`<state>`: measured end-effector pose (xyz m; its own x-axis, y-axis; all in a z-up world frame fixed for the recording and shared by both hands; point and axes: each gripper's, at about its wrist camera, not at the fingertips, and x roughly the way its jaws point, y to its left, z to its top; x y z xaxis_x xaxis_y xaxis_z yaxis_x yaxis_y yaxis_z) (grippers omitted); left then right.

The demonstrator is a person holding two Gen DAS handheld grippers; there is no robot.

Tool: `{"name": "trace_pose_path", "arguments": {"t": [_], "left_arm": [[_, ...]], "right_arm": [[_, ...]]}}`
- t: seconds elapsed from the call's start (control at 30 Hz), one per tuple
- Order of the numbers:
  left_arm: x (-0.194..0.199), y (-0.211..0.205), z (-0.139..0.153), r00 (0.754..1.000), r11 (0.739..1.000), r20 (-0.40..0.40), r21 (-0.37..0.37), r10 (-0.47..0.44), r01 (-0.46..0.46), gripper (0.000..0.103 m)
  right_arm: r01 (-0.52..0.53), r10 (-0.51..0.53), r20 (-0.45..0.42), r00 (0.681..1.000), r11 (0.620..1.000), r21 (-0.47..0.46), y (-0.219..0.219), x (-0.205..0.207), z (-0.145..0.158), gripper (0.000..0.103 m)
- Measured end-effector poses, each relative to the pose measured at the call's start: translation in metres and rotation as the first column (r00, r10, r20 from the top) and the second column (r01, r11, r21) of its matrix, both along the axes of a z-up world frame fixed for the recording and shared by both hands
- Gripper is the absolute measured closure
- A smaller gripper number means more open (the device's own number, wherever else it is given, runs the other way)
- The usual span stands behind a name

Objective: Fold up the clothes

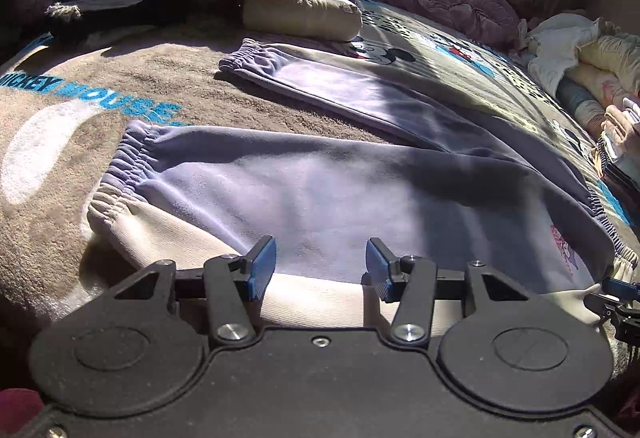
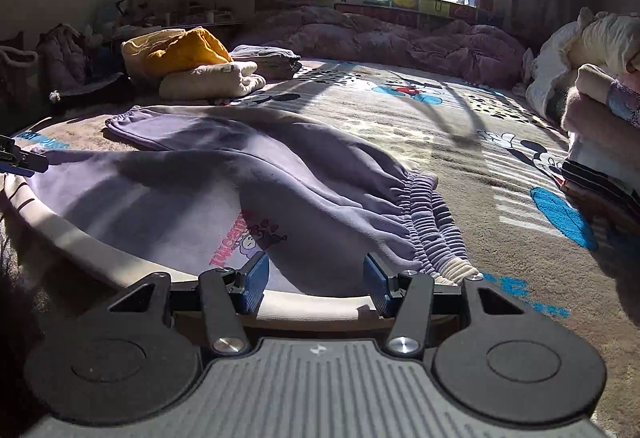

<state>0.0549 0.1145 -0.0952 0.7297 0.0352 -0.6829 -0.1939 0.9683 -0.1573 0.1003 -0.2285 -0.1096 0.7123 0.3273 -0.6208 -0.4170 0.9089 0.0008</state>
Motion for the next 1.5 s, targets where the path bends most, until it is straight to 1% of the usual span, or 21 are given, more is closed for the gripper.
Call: {"name": "trace_pose_path", "arguments": {"t": [0.03,0.07,0.1,0.17,0.27,0.4,0.5,0.6,0.7,0.8,0.87,0.93,0.97,1.0,1.03,1.13,1.2,1.27,1.37,1.4,1.5], "left_arm": [[-0.004,-0.009,0.001,1.000,0.998,0.019,0.055,-0.016,0.015,0.048],[-0.008,-0.018,0.002,0.999,0.994,0.037,0.109,-0.033,0.028,0.048],[-0.012,-0.024,0.003,0.997,0.989,0.057,0.139,-0.048,0.040,0.048],[-0.016,-0.022,0.006,0.993,0.994,0.097,0.093,-0.066,0.057,0.046],[-0.011,-0.020,-0.004,0.997,0.995,0.037,0.078,-0.064,0.061,0.043],[-0.018,-0.016,0.005,0.998,0.998,0.044,0.032,-0.047,0.046,0.042],[-0.025,-0.007,0.013,0.998,1.000,0.061,-0.017,-0.009,0.010,0.042],[-0.032,0.004,0.025,0.996,0.996,0.086,-0.081,0.037,-0.030,0.043],[-0.037,0.017,0.043,0.991,0.986,0.110,-0.153,0.080,-0.062,0.043],[-0.035,0.032,0.056,0.986,0.967,0.107,-0.234,0.130,-0.102,0.043],[-0.030,0.042,0.063,0.983,0.952,0.101,-0.283,0.154,-0.120,0.043],[-0.024,0.049,0.068,0.981,0.947,0.105,-0.296,0.163,-0.126,0.043],[-0.020,0.052,0.070,0.980,0.947,0.108,-0.295,0.165,-0.127,0.042],[-0.016,0.055,0.069,0.980,0.948,0.108,-0.292,0.165,-0.127,0.042],[-0.011,0.059,0.068,0.980,0.948,0.104,-0.291,0.169,-0.132,0.042],[0.005,0.070,0.063,0.977,0.941,0.093,-0.301,0.193,-0.157,0.042],[0.018,0.079,0.062,0.974,0.932,0.095,-0.322,0.206,-0.166,0.042],[0.035,0.086,0.066,0.972,0.928,0.106,-0.334,0.210,-0.164,0.042],[0.060,0.095,0.073,0.971,0.930,0.130,-0.336,0.202,-0.148,0.041],[0.070,0.099,0.075,0.970,0.930,0.134,-0.337,0.201,-0.146,0.041],[0.108,0.111,0.074,0.969,0.934,0.128,-0.320,0.211,-0.161,0.040]], "right_arm": [[-0.004,0.004,-0.003,1.000,1.000,-0.025,0.003,-0.004,-0.004,0.046],[-0.011,0.012,0.012,1.000,0.999,-0.053,0.006,-0.009,-0.001,0.046],[-0.013,0.013,0.015,1.000,0.998,-0.056,0.007,-0.012,0.002,0.047],[-0.005,0.005,0.000,1.000,0.999,-0.046,0.003,-0.021,0.002,0.047],[0.002,-0.003,-0.017,1.000,0.999,-0.045,0.003,-0.028,0.001,0.047],[0.007,-0.008,-0.013,1.000,1.000,-0.026,0.002,-0.033,0.005,0.047],[0.014,-0.015,0.017,1.000,0.998,0.064,-0.004,-0.036,0.018,0.047],[0.043,-0.049,0.027,0.998,0.983,0.176,-0.013,-0.037,0.034,0.047],[0.098,-0.115,0.035,0.993,0.944,0.315,-0.027,-0.037,0.047,0.047],[0.148,-0.180,0.034,0.983,0.891,0.430,-0.042,-0.031,0.047,0.047],[0.174,-0.224,0.045,0.974,0.856,0.486,-0.056,-0.025,0.042,0.047],[0.203,-0.264,0.038,0.964,0.819,0.537,-0.071,-0.018,0.033,0.047],[0.239,-0.286,-0.009,0.958,0.783,0.575,-0.081,-0.008,0.026,0.046],[0.269,-0.300,-0.048,0.953,0.757,0.596,-0.088,0.001,0.022,0.045],[0.282,-0.310,-0.058,0.949,0.751,0.598,-0.092,0.010,0.022,0.046],[0.267,-0.318,-0.009,0.948,0.778,0.569,-0.104,0.042,0.029,0.046],[0.272,-0.295,-0.057,0.954,0.767,0.581,-0.117,0.073,0.025,0.045],[0.276,-0.247,-0.131,0.960,0.756,0.594,-0.127,0.109,0.013,0.045],[0.235,-0.157,-0.183,0.970,0.792,0.564,-0.126,0.154,0.006,0.044],[0.215,-0.124,-0.196,0.973,0.801,0.559,-0.123,0.165,0.004,0.041],[0.198,-0.068,-0.255,0.965,0.824,0.530,-0.116,0.194,-0.011,0.040]]}}
